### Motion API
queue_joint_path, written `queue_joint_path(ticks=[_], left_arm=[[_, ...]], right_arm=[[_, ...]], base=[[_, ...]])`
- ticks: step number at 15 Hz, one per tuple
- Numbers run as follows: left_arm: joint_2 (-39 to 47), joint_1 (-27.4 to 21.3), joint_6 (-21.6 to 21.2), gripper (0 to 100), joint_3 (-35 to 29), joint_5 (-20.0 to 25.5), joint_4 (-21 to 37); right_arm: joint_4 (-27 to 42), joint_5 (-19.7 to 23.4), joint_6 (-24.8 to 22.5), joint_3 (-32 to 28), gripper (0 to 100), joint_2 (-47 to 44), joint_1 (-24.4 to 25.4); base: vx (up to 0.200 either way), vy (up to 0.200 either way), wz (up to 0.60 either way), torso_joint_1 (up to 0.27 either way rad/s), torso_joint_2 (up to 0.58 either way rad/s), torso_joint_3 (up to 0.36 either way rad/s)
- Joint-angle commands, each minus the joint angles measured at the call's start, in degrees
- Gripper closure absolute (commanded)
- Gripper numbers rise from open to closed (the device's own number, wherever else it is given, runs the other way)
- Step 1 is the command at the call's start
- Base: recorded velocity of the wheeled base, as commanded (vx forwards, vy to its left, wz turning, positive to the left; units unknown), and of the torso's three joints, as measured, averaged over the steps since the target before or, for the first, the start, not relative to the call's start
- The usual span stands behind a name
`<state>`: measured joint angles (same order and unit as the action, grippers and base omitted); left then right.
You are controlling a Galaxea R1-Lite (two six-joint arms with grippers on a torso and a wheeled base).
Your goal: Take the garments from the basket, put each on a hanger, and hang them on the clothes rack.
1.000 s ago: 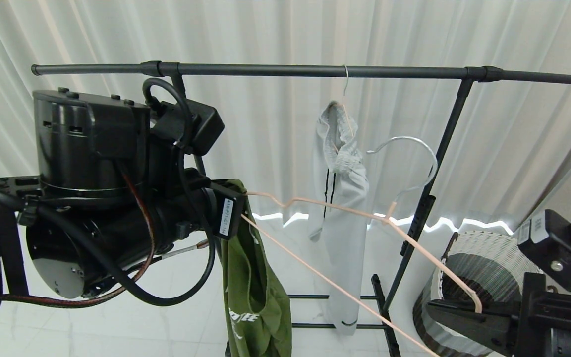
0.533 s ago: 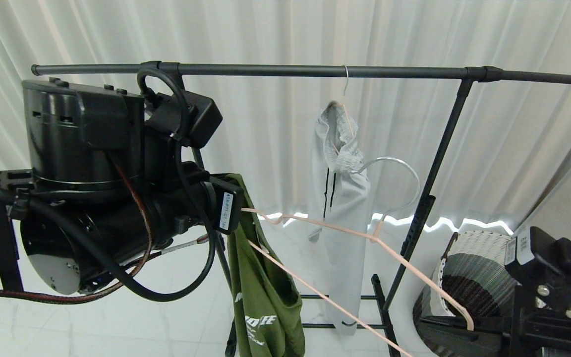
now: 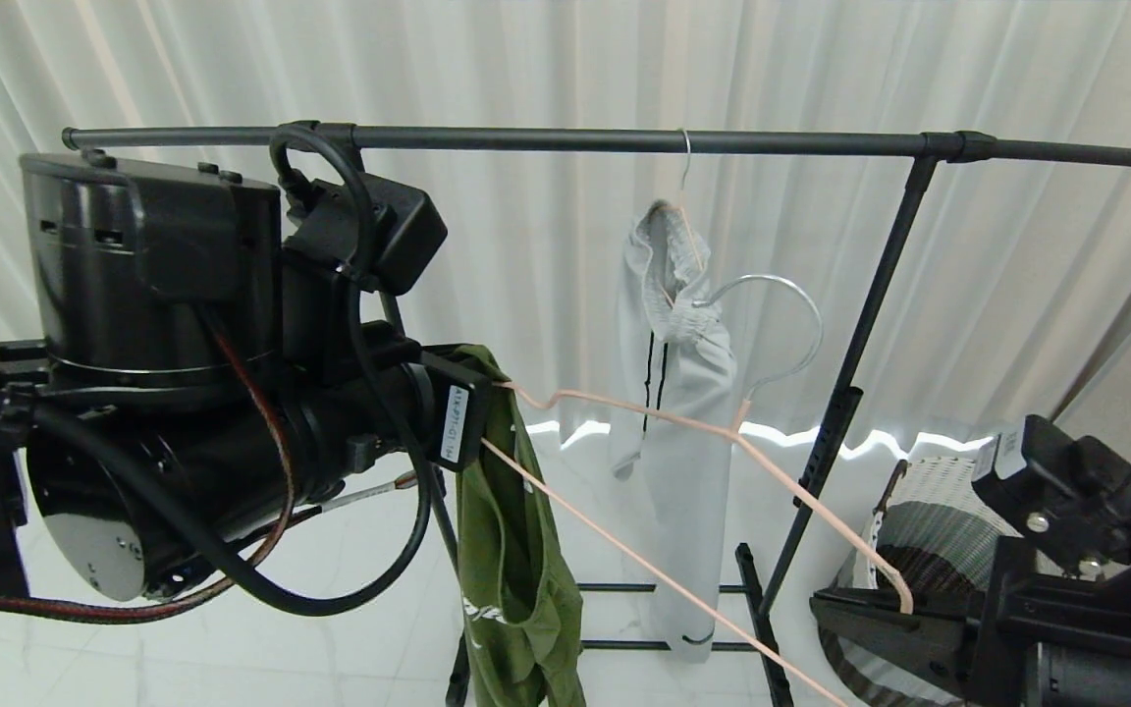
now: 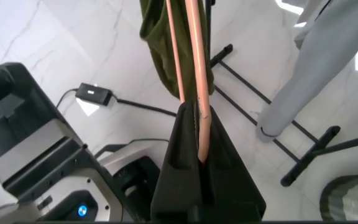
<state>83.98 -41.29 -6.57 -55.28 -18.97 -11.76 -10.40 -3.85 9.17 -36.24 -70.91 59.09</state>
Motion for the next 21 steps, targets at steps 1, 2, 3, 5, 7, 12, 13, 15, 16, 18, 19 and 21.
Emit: queue_joint_path(ticks=[1, 2, 3, 5, 7, 12, 13, 15, 16, 18, 19, 21], left_arm=[[-0.05, -0.19, -0.02, 100, -0.09, -0.02, -0.01], [-0.13, -0.37, 0.07, 100, -0.09, -0.02, -0.10], [-0.22, -0.37, 0.07, 100, -0.09, -0.02, -0.01], [-0.57, -1.69, 2.00, 100, 0.00, -0.10, -0.01], [-1.01, -3.18, 3.32, 100, 0.88, -0.10, 0.16], [-1.36, -6.00, 4.73, 100, 2.29, -0.10, 0.16], [-1.28, -6.96, 5.78, 100, 2.29, -0.10, 0.16], [-1.10, -9.51, 7.27, 100, 2.29, -0.10, 0.16], [-1.01, -10.65, 8.06, 100, 2.29, -0.02, 0.16], [-1.10, -12.76, 9.47, 100, 2.20, -0.02, 0.16], [-1.28, -13.47, 10.09, 100, 2.29, -0.10, 0.16], [-1.28, -13.55, 10.35, 100, 2.37, -0.02, 0.16]], right_arm=[[-1.38, -0.37, 0.15, -0.06, 100, -2.83, 0.06], [-2.61, -0.98, 0.15, -0.06, 100, -4.50, 0.06], [-3.14, -1.07, 0.24, -0.06, 100, -5.38, 0.06], [-4.45, -1.16, 1.20, -0.06, 100, -8.10, 0.06], [-6.48, -1.16, 1.38, 0.03, 100, -10.56, 0.06], [-11.22, -1.25, 1.73, -0.14, 100, -15.66, 0.85], [-12.37, -1.25, 1.82, -0.14, 100, -16.45, 1.12], [-14.21, -1.33, 2.08, -0.06, 100, -17.77, 2.35], [-15.00, -1.60, 3.05, -0.14, 100, -18.47, 2.96], [-17.37, -3.00, 4.19, -0.06, 100, -19.97, 3.40], [-18.25, -3.88, 4.81, 0.03, 100, -20.76, 3.67], [-19.13, -4.23, 5.60, 0.03, 100, -21.20, 3.84]], base=[[0.000, 0.000, 0.00, 0.000, 0.00, 0.000], [0.000, 0.000, 0.00, 0.000, 0.00, 0.000], [0.000, 0.000, 0.00, 0.000, 0.00, 0.000], [0.000, 0.000, 0.00, 0.000, 0.00, 0.000], [0.000, 0.000, 0.00, 0.000, 0.00, 0.000], [0.000, 0.000, 0.00, 0.000, 0.00, 0.000], [0.000, 0.000, 0.00, 0.000, 0.00, 0.000], [0.000, 0.000, 0.00, 0.000, 0.00, 0.000], [0.000, 0.000, 0.00, 0.000, 0.00, 0.000], [0.000, 0.000, 0.00, 0.000, 0.00, 0.000], [0.000, 0.000, 0.00, 0.000, 0.00, 0.000], [0.000, 0.000, 0.00, 0.000, 0.00, 0.000]])
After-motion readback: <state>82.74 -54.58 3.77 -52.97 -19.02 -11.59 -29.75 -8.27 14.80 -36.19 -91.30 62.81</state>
